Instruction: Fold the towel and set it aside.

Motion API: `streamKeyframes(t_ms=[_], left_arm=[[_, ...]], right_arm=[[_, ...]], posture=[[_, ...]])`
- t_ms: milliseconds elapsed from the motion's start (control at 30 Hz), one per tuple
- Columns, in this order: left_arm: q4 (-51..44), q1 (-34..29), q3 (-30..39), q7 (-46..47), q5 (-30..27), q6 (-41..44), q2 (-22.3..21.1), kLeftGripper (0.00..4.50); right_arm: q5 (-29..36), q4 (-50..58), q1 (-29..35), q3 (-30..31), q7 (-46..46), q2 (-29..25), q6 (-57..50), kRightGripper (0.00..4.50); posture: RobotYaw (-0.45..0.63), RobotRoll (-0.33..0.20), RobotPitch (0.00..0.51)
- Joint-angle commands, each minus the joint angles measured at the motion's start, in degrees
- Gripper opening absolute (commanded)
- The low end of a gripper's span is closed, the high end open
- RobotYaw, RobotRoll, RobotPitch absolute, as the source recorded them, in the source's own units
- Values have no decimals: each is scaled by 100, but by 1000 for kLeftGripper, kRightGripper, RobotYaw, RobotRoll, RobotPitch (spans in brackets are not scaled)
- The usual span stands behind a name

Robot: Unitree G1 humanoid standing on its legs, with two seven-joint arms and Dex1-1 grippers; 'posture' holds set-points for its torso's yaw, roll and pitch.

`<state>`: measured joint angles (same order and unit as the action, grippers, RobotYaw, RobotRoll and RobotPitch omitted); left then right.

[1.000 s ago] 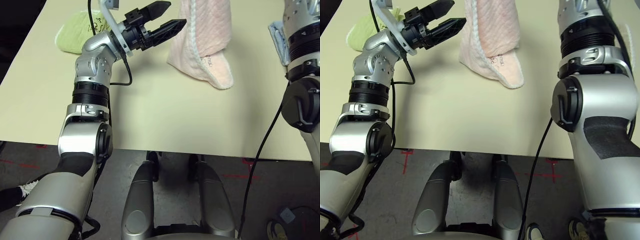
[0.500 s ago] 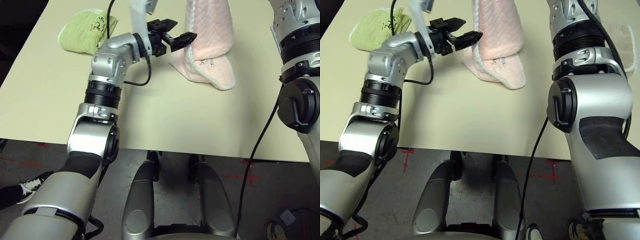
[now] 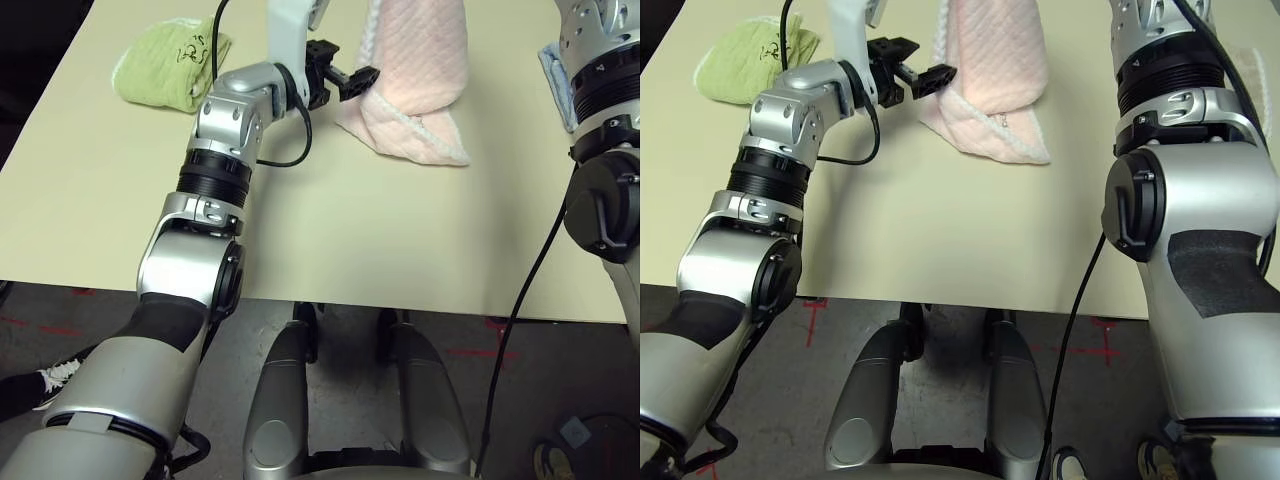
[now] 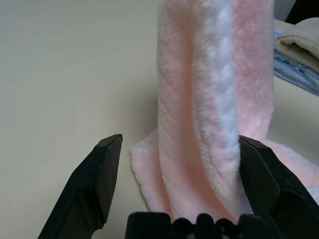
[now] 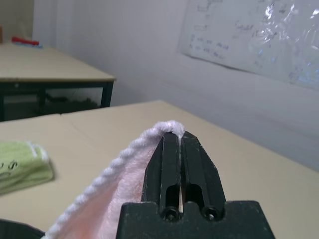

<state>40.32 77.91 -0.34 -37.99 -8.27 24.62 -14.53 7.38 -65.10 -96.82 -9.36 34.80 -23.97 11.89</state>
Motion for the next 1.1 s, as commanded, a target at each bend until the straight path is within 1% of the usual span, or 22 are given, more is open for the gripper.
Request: streamKeyframes(t_ms=[33, 133, 233, 400, 433, 567, 667, 733, 800, 900, 967, 1100], left_arm=[[202, -12, -49, 57, 96, -179, 37, 4500], [531, -7, -66, 89, 206, -432, -16, 4500], [898, 35, -56, 116, 313, -698, -90, 4500], [1175, 119, -13, 133, 342, -922, -99, 4500], [1125, 134, 2, 119, 310, -919, -72, 4500], [254, 196, 81, 53, -9, -357, 222, 4500], [-203, 144, 111, 182, -78, -85, 341, 4500], [-593, 159, 194, 276, -231, 249, 424, 4500], [-930, 151, 202, 259, -324, 512, 408, 4500], [-1297, 92, 105, 76, -383, 814, 250, 4500], [-1346, 37, 46, 114, -309, 853, 179, 4500], [-1319, 15, -6, 339, -237, 859, 293, 4500]], right_arm=[[209, -41, -489, -306, -198, -78, 576, 19], [215, -160, -749, -409, -316, -187, 832, 19], [206, -228, -869, -435, -307, -277, 928, 19], [113, -238, -738, -343, -217, -288, 768, 19], [90, -234, -700, -319, -226, -270, 729, 19], [57, -236, -582, -255, -299, -156, 689, 19], [51, -242, -559, -238, -341, -103, 652, 19], [25, -261, -530, -229, -347, -64, 634, 19], [8, -282, -509, -226, -356, -41, 633, 19], [-13, -311, -493, -233, -377, -28, 647, 19], [-14, -320, -479, -241, -387, -19, 656, 19], [-13, -332, -468, -246, -413, -6, 658, 19]], posture=[[31, 0, 402], [26, 0, 401], [17, 0, 399], [5, 0, 396], [5, 0, 396], [20, 0, 398], [28, 0, 398], [31, 0, 398], [40, 0, 400], [53, 0, 401], [58, 0, 401], [65, 0, 401]])
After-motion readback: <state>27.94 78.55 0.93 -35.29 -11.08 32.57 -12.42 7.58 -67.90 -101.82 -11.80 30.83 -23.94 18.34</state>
